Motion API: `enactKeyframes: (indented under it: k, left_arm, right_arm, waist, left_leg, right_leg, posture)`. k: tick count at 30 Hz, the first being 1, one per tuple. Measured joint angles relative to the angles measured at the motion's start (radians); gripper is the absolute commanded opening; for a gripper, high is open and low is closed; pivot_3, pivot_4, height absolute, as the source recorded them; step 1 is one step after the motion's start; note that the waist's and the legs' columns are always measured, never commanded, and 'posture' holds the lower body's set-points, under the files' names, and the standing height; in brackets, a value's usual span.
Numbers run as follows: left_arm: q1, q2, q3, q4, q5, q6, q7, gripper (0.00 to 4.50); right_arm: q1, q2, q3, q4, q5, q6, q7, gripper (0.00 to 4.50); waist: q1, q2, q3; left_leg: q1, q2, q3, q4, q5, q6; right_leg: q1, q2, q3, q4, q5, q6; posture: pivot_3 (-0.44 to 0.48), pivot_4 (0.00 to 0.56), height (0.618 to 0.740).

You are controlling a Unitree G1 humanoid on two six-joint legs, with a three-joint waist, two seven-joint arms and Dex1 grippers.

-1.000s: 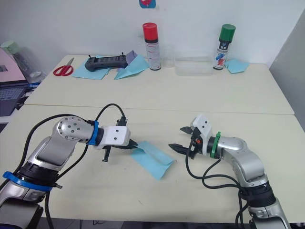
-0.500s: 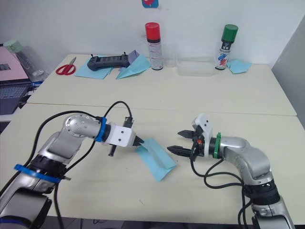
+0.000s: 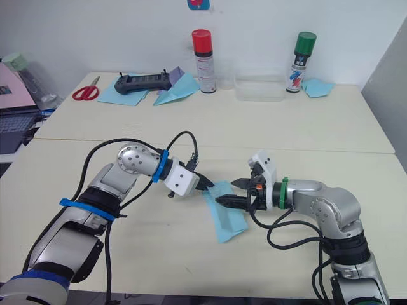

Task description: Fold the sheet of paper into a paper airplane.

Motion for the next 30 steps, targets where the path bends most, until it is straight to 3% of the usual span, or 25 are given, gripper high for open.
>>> enactKeyframes:
  k: [7, 10, 13, 18, 21, 25, 30]
  left_arm:
    - [0.002, 0.038, 0.030, -0.003, -0.024, 0.030, 0.001, 3.63]
    - [0.038, 0.086, 0.092, -0.048, -0.069, 0.124, 0.013, 4.49]
    - [0.141, 0.128, 0.166, -0.176, -0.153, 0.296, 0.031, 4.49]
    - [0.376, 0.125, 0.274, -0.492, -0.299, 0.695, 0.168, 4.49]
    - [0.456, 0.098, 0.323, -0.632, -0.376, 0.871, 0.258, 3.85]
    - [0.538, 0.057, 0.368, -0.772, -0.454, 1.034, 0.362, 2.60]
    - [0.644, 0.009, 0.308, -0.870, -0.456, 1.091, 0.442, 0.89]
  right_arm:
    - [0.005, -0.037, 0.001, 0.020, -0.011, -0.029, -0.003, 4.50]
    - [0.007, -0.043, -0.001, 0.012, -0.003, -0.025, -0.012, 4.50]
    - [0.014, -0.046, -0.008, -0.019, 0.011, -0.006, -0.028, 4.50]
    - [0.033, -0.048, -0.016, -0.064, 0.037, 0.022, -0.057, 4.50]
    - [0.042, -0.050, -0.013, -0.075, 0.038, 0.022, -0.057, 4.50]
    - [0.044, -0.061, -0.011, -0.077, 0.040, 0.022, -0.055, 4.50]
    - [0.044, -0.086, 0.016, -0.077, 0.036, 0.019, -0.053, 4.50]
  waist:
    - [-0.001, 0.000, 0.000]
    - [-0.005, 0.000, 0.000]
    - [-0.007, 0.000, 0.000]
    - [-0.006, 0.000, 0.000]
    - [0.001, 0.000, 0.000]
    - [0.000, 0.000, 0.000]
    - [0.000, 0.000, 0.000]
  left_leg:
    - [0.000, 0.000, 0.000, 0.000, 0.000, 0.000]
    - [0.001, 0.000, 0.000, 0.001, 0.000, 0.000]
    - [0.001, 0.000, -0.001, 0.001, 0.000, 0.000]
    - [0.001, 0.000, -0.002, 0.002, 0.000, 0.000]
    - [0.001, 0.000, -0.002, 0.003, 0.000, 0.000]
    - [0.002, 0.000, -0.001, 0.004, 0.000, 0.000]
    - [0.003, 0.000, -0.001, 0.004, 0.000, 0.000]
  right_leg:
    - [0.000, 0.000, 0.000, 0.001, 0.000, 0.000]
    - [-0.001, 0.000, 0.000, 0.004, 0.000, 0.000]
    - [-0.001, 0.000, -0.001, 0.007, 0.000, 0.000]
    - [-0.001, 0.000, -0.001, 0.008, -0.001, 0.001]
    - [0.000, 0.000, -0.002, 0.009, -0.002, 0.003]
    - [0.000, 0.000, 0.000, 0.009, -0.002, 0.003]
    - [0.000, 0.000, 0.000, 0.009, -0.002, 0.003]
  posture:
    - [0.000, 0.150, 0.740]
    - [0.000, 0.150, 0.740]
    - [0.000, 0.150, 0.740]
    - [0.000, 0.150, 0.740]
    - [0.000, 0.150, 0.740]
    - [0.000, 0.150, 0.740]
    - [0.000, 0.150, 0.740]
